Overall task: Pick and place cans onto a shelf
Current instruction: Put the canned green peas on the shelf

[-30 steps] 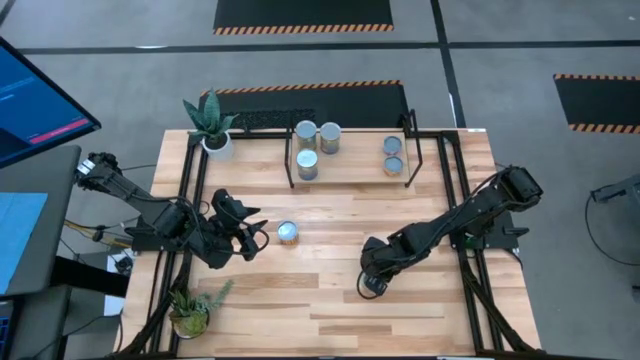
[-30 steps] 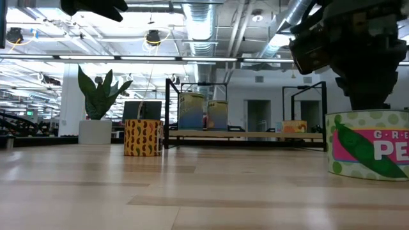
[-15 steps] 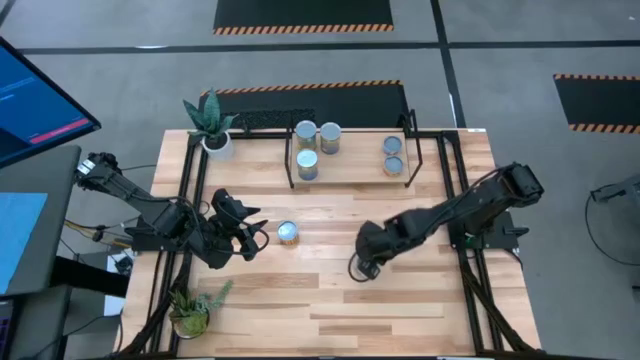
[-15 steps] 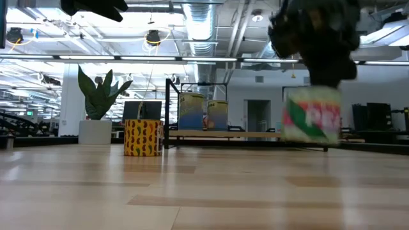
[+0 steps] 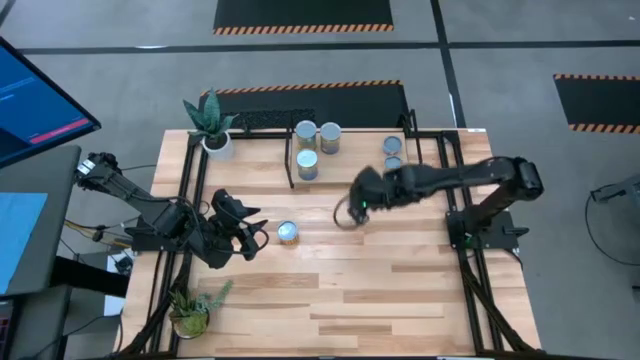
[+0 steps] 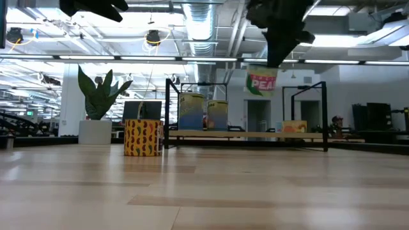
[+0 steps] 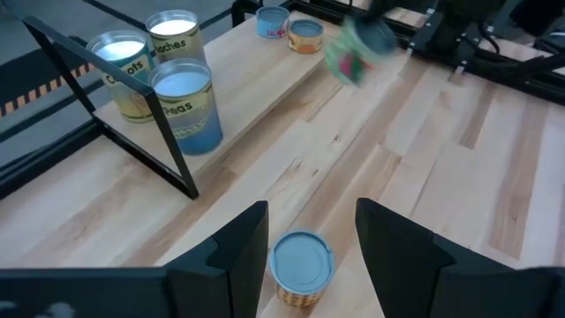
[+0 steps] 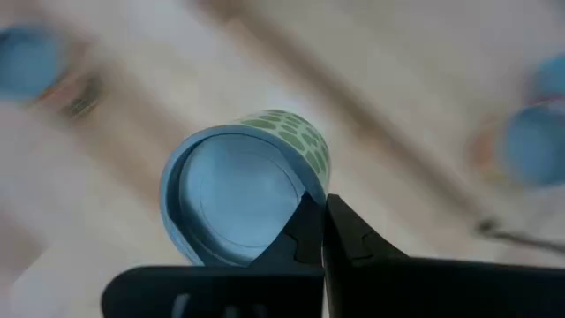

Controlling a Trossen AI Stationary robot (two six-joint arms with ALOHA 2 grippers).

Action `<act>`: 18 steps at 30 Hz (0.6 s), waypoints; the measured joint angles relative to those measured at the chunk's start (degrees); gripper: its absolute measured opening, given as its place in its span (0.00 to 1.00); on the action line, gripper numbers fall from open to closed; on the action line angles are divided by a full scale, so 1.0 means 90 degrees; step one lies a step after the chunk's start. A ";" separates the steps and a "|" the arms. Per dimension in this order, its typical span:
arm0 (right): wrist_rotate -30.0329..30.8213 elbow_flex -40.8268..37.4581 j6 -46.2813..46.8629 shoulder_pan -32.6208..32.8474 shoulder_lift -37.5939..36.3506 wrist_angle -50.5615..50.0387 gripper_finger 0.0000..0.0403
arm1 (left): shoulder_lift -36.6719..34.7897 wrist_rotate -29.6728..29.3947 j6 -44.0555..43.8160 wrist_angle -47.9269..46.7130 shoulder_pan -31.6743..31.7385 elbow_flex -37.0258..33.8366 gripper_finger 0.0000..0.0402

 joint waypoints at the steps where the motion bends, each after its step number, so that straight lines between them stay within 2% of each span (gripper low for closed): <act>1: 0.0106 0.0058 -0.0153 -0.0195 0.0000 -0.0048 0.01 | 0.0000 0.0000 -0.0036 0.0001 0.0000 0.0000 0.41; 5: 0.0328 0.0215 -0.1093 -0.1081 0.0000 -0.0031 0.01 | 0.0002 -0.0003 -0.0141 0.0000 0.0001 0.0000 0.41; 9: 0.0161 0.0222 -0.1954 -0.2041 0.0000 0.0202 0.01 | 0.0000 -0.0018 -0.0145 0.0000 -0.0001 0.0000 0.41; 12: -0.0169 0.0222 -0.2441 -0.2739 0.0002 0.0535 0.01 | 0.0000 -0.0037 -0.0149 0.0000 0.0001 0.0000 0.41; 18: -0.1308 0.0229 -0.2956 -0.3892 0.0208 0.1321 0.01 | 0.0001 -0.0200 -0.0158 0.0002 0.0001 0.0000 0.41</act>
